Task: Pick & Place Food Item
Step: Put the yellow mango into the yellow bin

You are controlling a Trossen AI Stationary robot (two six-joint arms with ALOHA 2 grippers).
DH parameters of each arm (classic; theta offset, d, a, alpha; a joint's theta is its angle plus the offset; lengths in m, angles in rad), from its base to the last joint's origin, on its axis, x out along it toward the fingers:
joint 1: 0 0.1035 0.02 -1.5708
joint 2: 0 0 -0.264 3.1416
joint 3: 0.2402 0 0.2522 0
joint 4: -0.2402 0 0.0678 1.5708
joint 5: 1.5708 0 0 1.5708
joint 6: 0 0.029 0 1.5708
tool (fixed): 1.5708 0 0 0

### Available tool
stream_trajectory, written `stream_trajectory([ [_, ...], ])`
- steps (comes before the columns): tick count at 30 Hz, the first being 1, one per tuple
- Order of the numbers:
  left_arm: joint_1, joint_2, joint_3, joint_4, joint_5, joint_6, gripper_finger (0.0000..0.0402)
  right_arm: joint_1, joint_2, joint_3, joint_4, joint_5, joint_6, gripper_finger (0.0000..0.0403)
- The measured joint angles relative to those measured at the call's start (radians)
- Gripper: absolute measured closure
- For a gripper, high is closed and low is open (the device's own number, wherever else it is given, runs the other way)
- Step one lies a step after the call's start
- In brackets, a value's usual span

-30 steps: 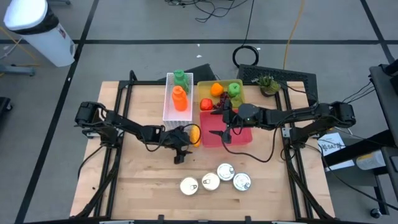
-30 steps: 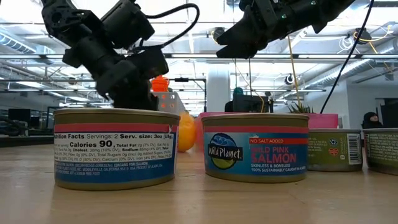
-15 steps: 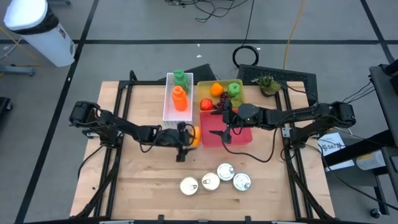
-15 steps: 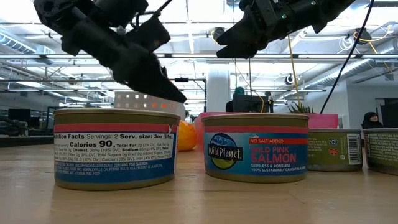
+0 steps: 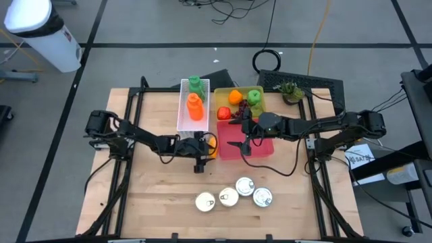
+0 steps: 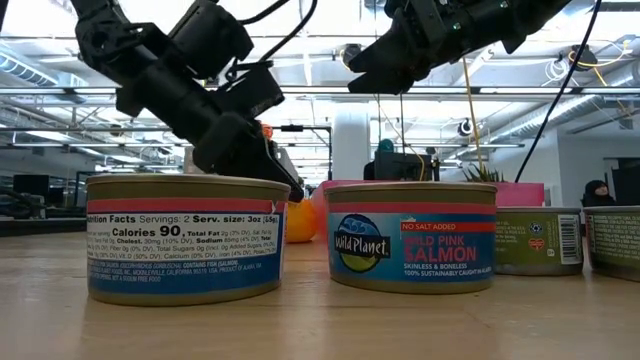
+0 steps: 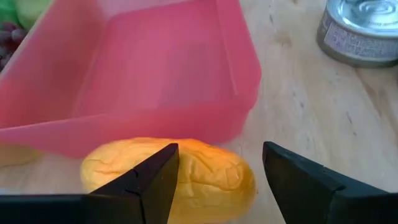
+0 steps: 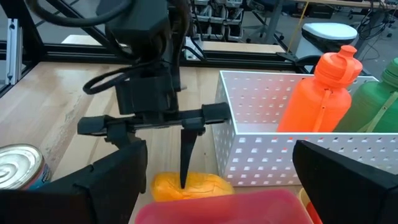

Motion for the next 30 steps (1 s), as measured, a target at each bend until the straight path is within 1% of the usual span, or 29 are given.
stream_trajectory([
  [3,-0.004,0.013,0.000,-0.024,0.056,-0.030,0.0158,0.000,0.000,0.000,0.000,0.000,0.000,0.0023],
  [7,-0.020,-0.004,0.004,-0.087,0.222,-0.071,0.0158,0.000,0.000,0.000,-0.001,0.000,-0.001,0.0023],
  [9,-0.031,-0.021,0.002,-0.146,0.296,-0.108,0.0158,0.000,0.000,0.000,-0.001,0.000,-0.001,0.0023],
  [11,-0.039,-0.040,-0.006,-0.255,0.334,-0.133,0.0158,0.000,0.000,0.000,-0.001,0.000,-0.001,0.0023],
  [14,-0.047,-0.089,0.000,-0.364,0.343,-0.130,0.0158,0.000,0.000,0.000,-0.001,0.000,0.000,0.0023],
  [16,-0.057,-0.122,0.000,-0.480,0.345,-0.123,0.0158,0.000,0.000,0.000,-0.001,0.000,0.000,0.0023],
  [18,-0.070,-0.134,-0.006,-0.562,0.342,-0.110,0.0158,0.000,0.000,0.000,-0.001,0.000,0.000,0.0023],
  [20,-0.081,-0.173,-0.003,-0.589,0.333,-0.110,0.0158,0.000,0.000,0.000,-0.001,0.000,0.000,0.0023],
  [24,-0.097,-0.231,-0.003,-0.560,0.267,-0.111,0.0158,0.000,0.000,0.000,0.001,0.000,-0.001,0.0023],
  [28,-0.116,-0.289,-0.002,-0.467,0.170,-0.040,0.0158,0.000,0.000,0.000,0.004,0.000,-0.001,0.0023],
  [30,-0.120,-0.292,-0.002,-0.402,0.161,-0.035,0.0158,0.000,0.000,0.000,0.003,0.000,-0.001,0.0023],
])
